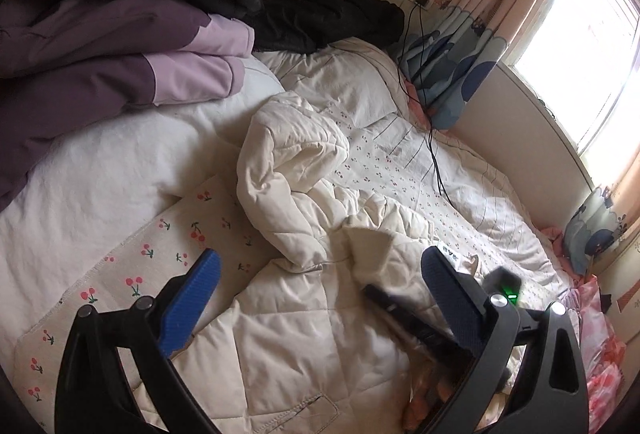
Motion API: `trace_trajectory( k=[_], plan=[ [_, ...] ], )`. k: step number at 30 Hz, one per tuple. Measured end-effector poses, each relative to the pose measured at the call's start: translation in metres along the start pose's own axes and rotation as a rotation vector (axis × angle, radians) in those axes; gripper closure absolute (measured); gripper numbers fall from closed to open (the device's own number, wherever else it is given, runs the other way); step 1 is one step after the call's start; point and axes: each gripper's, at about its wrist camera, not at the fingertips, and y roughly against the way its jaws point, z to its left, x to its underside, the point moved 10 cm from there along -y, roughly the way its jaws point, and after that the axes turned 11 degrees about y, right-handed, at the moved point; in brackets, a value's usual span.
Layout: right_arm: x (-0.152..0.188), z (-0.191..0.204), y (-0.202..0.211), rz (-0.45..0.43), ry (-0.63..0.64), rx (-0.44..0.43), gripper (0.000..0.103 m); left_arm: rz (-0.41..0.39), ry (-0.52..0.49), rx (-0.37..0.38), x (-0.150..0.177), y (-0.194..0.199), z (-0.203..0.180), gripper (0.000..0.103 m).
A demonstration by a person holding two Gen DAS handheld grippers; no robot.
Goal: Fold large clothes
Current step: 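Lift the cuff with the right gripper and lay it across the jacket body, then grasp the folded sleeve cuff with the left gripper and lift it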
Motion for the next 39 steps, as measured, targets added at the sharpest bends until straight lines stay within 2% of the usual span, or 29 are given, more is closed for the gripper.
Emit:
trace_trajectory(
  k=[2, 3, 4, 5, 8, 9, 11, 13, 15, 16, 18, 20, 22, 23, 24, 26, 29, 31, 33, 34, 36, 38, 39],
  plan=[
    [0.001, 0.001, 0.010, -0.010, -0.020, -0.013, 0.085, 0.010, -0.002, -0.001, 0.002, -0.003, -0.001, 0.007],
    [0.001, 0.001, 0.015, -0.004, -0.050, -0.025, 0.080, 0.011, -0.007, -0.002, 0.003, -0.003, -0.002, 0.007],
    [0.002, 0.003, 0.024, -0.002, -0.078, -0.044, 0.057, 0.007, -0.019, -0.003, 0.004, -0.004, -0.004, 0.007],
    [0.003, 0.008, 0.035, -0.016, -0.063, -0.039, 0.040, 0.005, -0.032, -0.004, 0.005, -0.004, -0.006, 0.007],
    [0.012, 0.022, 0.057, 0.028, 0.084, 0.054, 0.020, -0.003, -0.076, 0.010, 0.011, -0.004, -0.017, 0.007],
    [0.015, 0.023, 0.065, 0.036, 0.122, 0.084, 0.020, -0.005, -0.093, 0.028, 0.015, -0.003, -0.025, 0.007],
    [0.015, 0.019, 0.095, 0.006, 0.119, 0.121, 0.020, -0.007, -0.114, 0.071, 0.022, -0.003, -0.039, 0.007],
    [0.016, 0.005, 0.139, -0.075, 0.064, 0.185, 0.020, 0.011, -0.145, 0.149, 0.034, -0.009, -0.064, 0.007],
    [0.030, -0.021, 0.185, -0.142, -0.022, 0.291, 0.017, 0.084, -0.191, 0.242, 0.053, -0.027, -0.096, 0.007],
    [0.045, -0.037, 0.210, -0.175, -0.100, 0.335, 0.016, 0.114, -0.211, 0.257, 0.061, -0.039, -0.109, 0.007],
    [0.081, -0.060, 0.253, -0.255, -0.259, 0.339, 0.016, 0.142, -0.330, 0.182, 0.078, -0.071, -0.126, 0.007],
    [0.109, -0.070, 0.274, -0.302, -0.336, 0.322, 0.016, 0.190, -0.453, 0.056, 0.096, -0.116, -0.123, 0.007],
    [0.137, -0.079, 0.292, -0.352, -0.410, 0.307, 0.016, 0.359, -0.475, -0.119, 0.122, -0.176, -0.084, 0.007],
    [0.146, -0.084, 0.299, -0.390, -0.463, 0.280, 0.016, 0.373, -0.496, -0.137, 0.124, -0.183, -0.076, 0.007],
    [0.149, -0.088, 0.304, -0.416, -0.507, 0.252, 0.016, 0.377, -0.511, -0.117, 0.119, -0.180, -0.081, 0.007],
    [0.149, -0.090, 0.309, -0.447, -0.549, 0.192, 0.016, 0.343, -0.547, -0.088, 0.094, -0.166, -0.097, 0.007],
    [0.151, -0.081, 0.309, -0.459, -0.536, 0.143, 0.016, 0.151, -0.625, -0.116, 0.009, -0.151, -0.129, 0.007],
    [0.148, -0.077, 0.295, -0.440, -0.547, 0.103, 0.016, 0.067, -0.629, -0.213, -0.060, -0.164, -0.131, 0.007],
    [0.141, -0.075, 0.285, -0.416, -0.545, 0.094, 0.016, 0.025, -0.554, -0.318, -0.124, -0.184, -0.114, 0.007],
    [0.140, -0.074, 0.281, -0.405, -0.538, 0.100, 0.016, 0.033, -0.469, -0.352, -0.153, -0.197, -0.098, 0.007],
    [0.140, -0.074, 0.276, -0.389, -0.533, 0.108, 0.016, 0.098, -0.265, -0.346, -0.189, -0.217, -0.062, 0.007],
    [0.140, -0.074, 0.272, -0.382, -0.532, 0.112, 0.016, 0.208, -0.100, -0.337, -0.201, -0.242, -0.027, 0.007],
    [0.141, -0.074, 0.271, -0.379, -0.529, 0.117, 0.016, 0.245, -0.061, -0.338, -0.197, -0.250, -0.016, 0.007]
  ],
)
